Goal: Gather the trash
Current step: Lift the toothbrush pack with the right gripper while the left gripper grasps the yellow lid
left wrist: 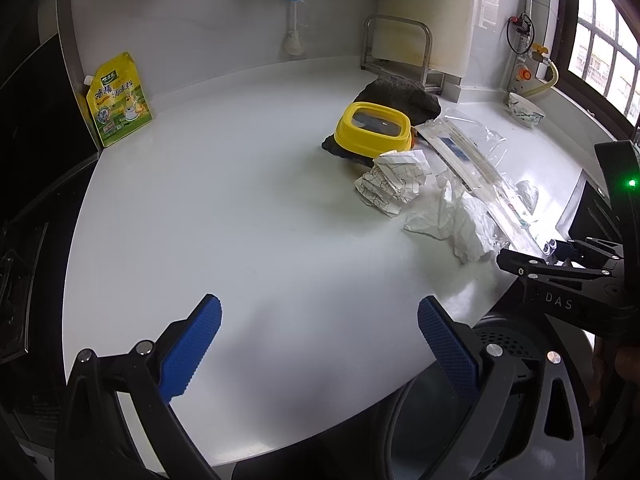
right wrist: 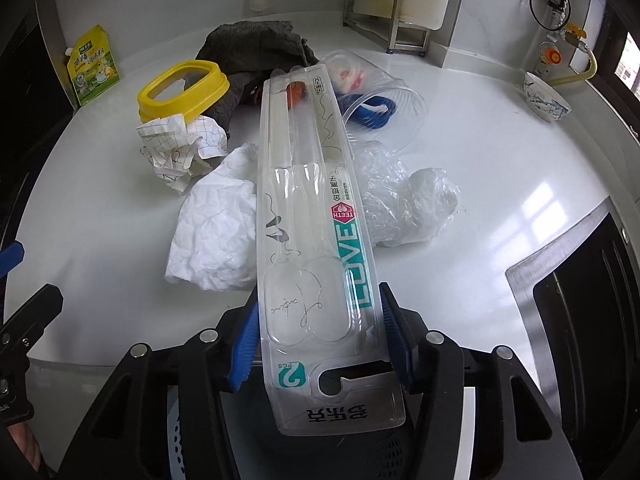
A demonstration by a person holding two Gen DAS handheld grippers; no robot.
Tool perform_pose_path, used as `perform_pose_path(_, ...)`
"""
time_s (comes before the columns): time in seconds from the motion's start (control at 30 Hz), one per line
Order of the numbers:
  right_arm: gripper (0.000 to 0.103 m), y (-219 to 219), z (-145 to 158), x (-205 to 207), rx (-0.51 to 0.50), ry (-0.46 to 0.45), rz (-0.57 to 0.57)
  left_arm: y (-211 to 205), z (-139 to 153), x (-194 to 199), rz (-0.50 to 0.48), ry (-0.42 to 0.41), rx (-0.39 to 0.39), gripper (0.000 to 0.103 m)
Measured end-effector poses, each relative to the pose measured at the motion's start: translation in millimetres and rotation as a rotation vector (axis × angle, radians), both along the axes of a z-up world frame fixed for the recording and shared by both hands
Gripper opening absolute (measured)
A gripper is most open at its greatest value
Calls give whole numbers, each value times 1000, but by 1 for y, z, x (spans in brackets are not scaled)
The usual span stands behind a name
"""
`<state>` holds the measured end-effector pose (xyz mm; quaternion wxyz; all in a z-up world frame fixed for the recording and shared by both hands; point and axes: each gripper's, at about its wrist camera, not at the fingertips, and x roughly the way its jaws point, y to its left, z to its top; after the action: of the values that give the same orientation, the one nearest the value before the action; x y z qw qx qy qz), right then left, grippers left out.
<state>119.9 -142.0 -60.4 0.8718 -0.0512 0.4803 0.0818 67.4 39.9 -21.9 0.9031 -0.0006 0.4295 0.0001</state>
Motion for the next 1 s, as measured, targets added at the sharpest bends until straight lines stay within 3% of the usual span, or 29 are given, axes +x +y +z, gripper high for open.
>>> perform_pose_path(0.2, 51, -5, 14, -8, 63, -60, -18, -1, 2, 0, -6, -7, -1, 97)
perform_pose_path(0.37, 50, -9, 29, -18, 118, -125, -30, 0, 6, 7, -8, -8, -45, 97)
perform_pose_path(0.67, 50, -23, 47, -30, 185, -231, -72, 4, 20, 36, 17, -82, -100, 97)
perform_pose_path(1.0, 50, -36, 48, -37, 236, -281, -127, -13, 32, 89, 13, -156, -46, 97)
